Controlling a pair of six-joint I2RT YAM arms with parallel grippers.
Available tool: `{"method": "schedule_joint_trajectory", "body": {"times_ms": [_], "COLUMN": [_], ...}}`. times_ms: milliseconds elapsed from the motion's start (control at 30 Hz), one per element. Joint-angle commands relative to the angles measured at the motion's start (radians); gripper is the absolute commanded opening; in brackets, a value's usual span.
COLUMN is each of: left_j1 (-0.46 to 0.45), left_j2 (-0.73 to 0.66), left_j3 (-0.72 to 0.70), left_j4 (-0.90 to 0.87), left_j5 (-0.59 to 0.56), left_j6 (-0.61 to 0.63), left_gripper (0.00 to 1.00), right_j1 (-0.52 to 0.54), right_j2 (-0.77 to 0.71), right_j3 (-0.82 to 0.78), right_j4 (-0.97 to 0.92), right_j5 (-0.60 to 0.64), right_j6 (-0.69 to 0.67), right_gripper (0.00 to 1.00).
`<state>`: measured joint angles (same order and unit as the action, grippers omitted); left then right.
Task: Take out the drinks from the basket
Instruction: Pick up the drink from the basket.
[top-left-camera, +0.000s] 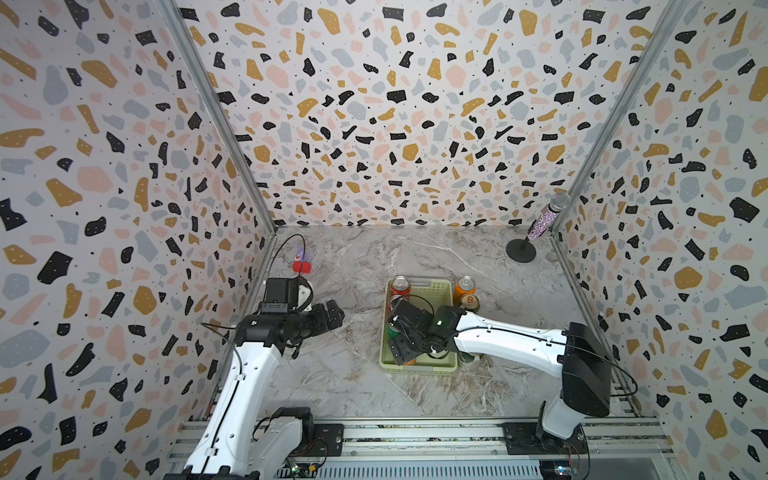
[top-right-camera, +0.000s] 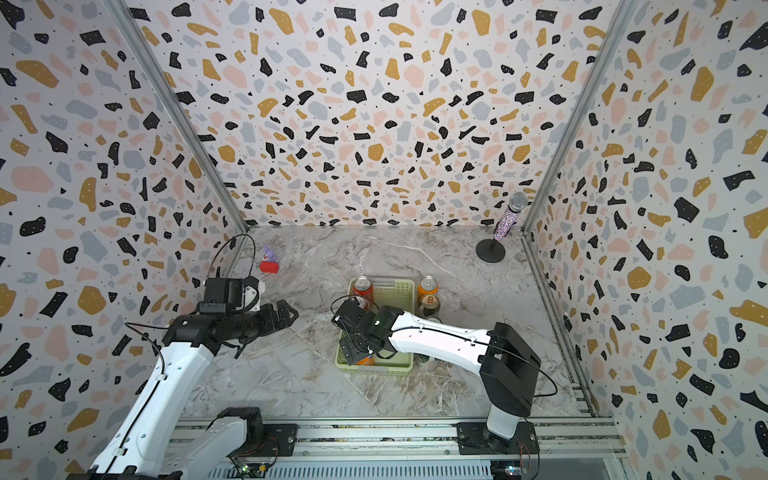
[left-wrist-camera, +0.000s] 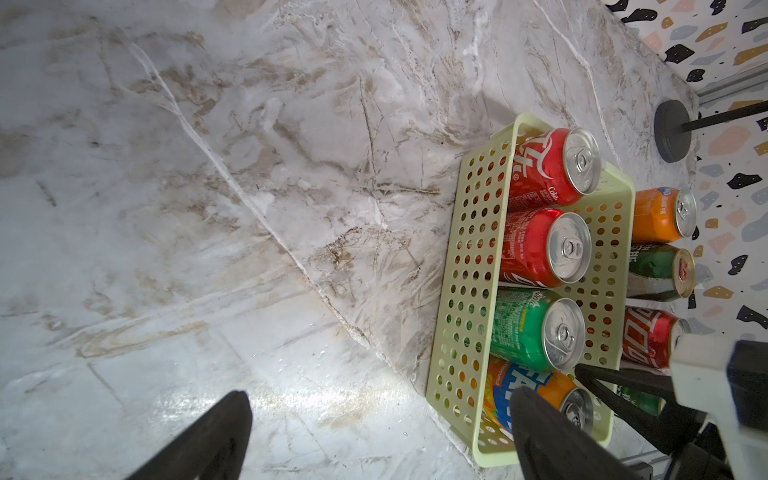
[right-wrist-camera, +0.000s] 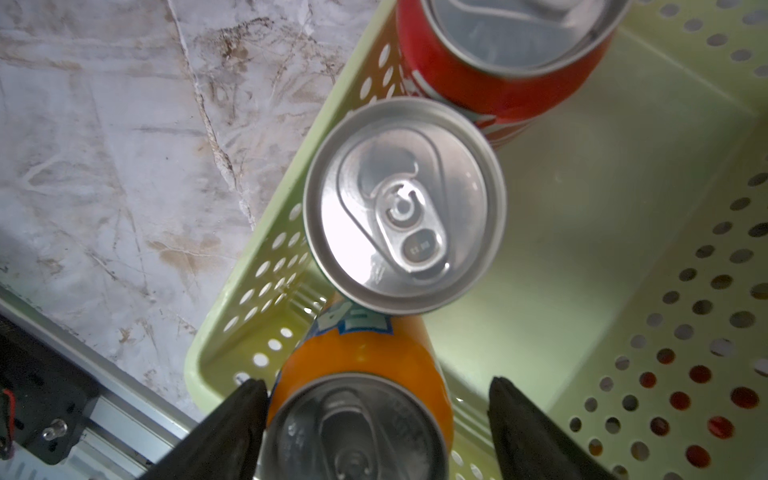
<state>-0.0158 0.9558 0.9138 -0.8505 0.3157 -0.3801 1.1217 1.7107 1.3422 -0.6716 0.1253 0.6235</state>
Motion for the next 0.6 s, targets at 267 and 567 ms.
{"method": "schedule_joint_trajectory", "body": {"times_ms": [267,567], "left_j1": [0.004,0.005], "left_j2": [-0.007,-0.005], "left_j3": [-0.007,-0.007], "left_j4": [0.031,0.033], "left_j5": [0.025,0.029], "left_j6": [0.015,0.014], "left_gripper": [1.00,1.00], "right_j1": [0.004,0.004], "right_j2": [0.026,0.042], "right_j3": [-0.017,-0.038], "right_j4": [0.011,0.024], "right_j5": [-0.003,-0.009], "right_j6": [0.035,0.049], "right_gripper": [0.83,0.79]}}
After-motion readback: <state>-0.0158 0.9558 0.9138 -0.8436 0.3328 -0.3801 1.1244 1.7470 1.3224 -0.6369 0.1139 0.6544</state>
